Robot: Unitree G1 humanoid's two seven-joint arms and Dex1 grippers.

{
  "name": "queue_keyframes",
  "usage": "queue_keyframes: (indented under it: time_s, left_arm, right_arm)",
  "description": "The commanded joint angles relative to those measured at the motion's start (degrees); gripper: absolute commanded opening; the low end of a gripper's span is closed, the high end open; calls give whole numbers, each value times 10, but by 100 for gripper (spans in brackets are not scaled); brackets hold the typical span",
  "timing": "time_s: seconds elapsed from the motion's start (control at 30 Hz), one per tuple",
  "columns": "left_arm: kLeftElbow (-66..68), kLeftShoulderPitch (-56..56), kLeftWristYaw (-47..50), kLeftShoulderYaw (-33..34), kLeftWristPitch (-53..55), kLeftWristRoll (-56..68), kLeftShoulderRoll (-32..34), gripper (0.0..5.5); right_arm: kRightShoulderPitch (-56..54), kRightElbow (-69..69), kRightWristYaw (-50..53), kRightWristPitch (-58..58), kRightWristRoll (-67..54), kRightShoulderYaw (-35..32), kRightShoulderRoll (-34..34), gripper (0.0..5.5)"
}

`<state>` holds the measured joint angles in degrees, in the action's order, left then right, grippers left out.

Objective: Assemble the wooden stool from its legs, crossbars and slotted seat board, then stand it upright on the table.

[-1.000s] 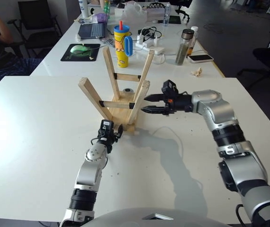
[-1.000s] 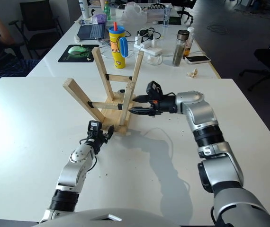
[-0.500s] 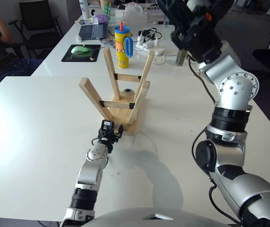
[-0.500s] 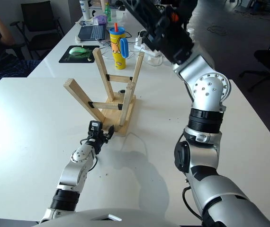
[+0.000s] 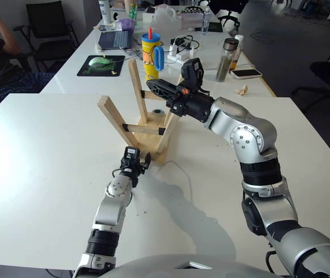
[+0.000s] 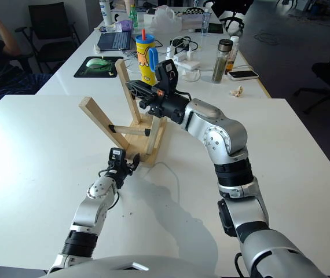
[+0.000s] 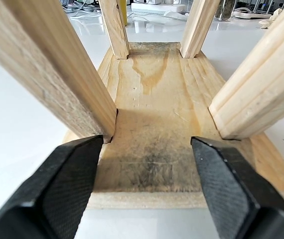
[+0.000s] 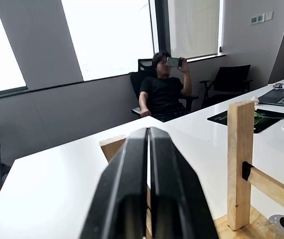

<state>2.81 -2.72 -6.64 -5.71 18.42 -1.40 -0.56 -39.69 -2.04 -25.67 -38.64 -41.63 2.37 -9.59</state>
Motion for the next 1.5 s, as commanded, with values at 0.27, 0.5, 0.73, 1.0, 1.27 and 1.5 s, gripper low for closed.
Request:
queue_keyframes:
  time_s: [0.27,0.5,0.73,1.0,1.27,1.5]
  left_arm:
    - [72,12,2,4,56,6,-1,332]
    - [79,-2,-10,1,57,7,4,332]
    - [92,-1,-10,-3,53,7,3,332]
    - [90,-7,-5,-2,57,11,1,332]
    - [83,-16,-12,-12,71,12,1,332]
    - [48,-8,-21,-30,99,16,1,332]
  right_arm:
    - [-45,34,93,-36,1,15,30,1]
    - [115,36,90,-21,103,106,-21,1]
    - [-8,67,112,83,74,-107,-84,1]
    - [137,29,-162,-49,182,152,-262,1]
    - [119,-65,-158,-145,42,85,-129,1]
    - [88,10,-53,-99,99,35,-68,1]
